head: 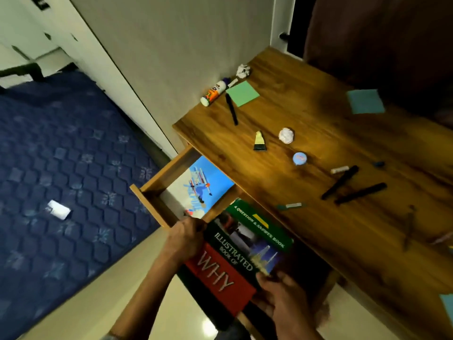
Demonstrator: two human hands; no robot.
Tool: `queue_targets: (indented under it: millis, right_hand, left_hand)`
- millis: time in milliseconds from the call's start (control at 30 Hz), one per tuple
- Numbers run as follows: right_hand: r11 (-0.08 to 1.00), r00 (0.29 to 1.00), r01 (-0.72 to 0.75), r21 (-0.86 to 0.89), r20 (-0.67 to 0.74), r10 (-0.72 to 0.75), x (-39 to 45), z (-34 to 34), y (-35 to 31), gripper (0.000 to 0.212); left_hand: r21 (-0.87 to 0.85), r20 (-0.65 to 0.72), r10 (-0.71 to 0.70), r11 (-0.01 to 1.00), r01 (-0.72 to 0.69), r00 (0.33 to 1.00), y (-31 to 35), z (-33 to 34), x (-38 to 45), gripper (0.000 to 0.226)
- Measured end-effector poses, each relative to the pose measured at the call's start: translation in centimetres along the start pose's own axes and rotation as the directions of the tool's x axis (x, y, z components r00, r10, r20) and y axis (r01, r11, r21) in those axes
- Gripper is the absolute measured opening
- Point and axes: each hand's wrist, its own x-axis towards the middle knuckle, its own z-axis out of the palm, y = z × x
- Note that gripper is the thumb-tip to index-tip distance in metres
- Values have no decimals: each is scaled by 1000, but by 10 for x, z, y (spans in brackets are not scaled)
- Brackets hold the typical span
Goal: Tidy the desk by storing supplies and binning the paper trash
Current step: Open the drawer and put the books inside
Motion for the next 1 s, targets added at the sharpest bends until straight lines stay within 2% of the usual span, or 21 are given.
queue_targets:
  millis: [100,233,367,533,700,900,1000]
  right_hand:
    - [1000,1000,-15,1,-5,15,5,14,13,56]
    - [994,995,72,-78,-57,-76,3,15,23,31]
    - [984,984,127,-123,-108,-141,5,17,28,9]
    - [969,958,246,-33,-147,-248,2,19,35,18]
    - [951,936,308,25,-186,-299,-16,20,46,6]
    - [953,937,292,82,-223,-268,-14,34,70,5]
    - [954,919,292,62,-293,-262,-2,43,66,4]
  left_hand:
    - [94,53,47,994,-51,998,-9,-4,13,26]
    - [204,82,97,973,-112,992,-2,-9,15,26]
    - [238,103,149,956,-170,983,2,-14,9,29]
    - [174,101,174,966,-190,979,-1,-19,0,30]
    - [93,105,168,980,-177,980,-16,-24,-11,31]
    - [-35,176,161,987,-157,971,-35,-24,6,17]
    - [-73,223,183,983,-170,958,-37,-24,25,14]
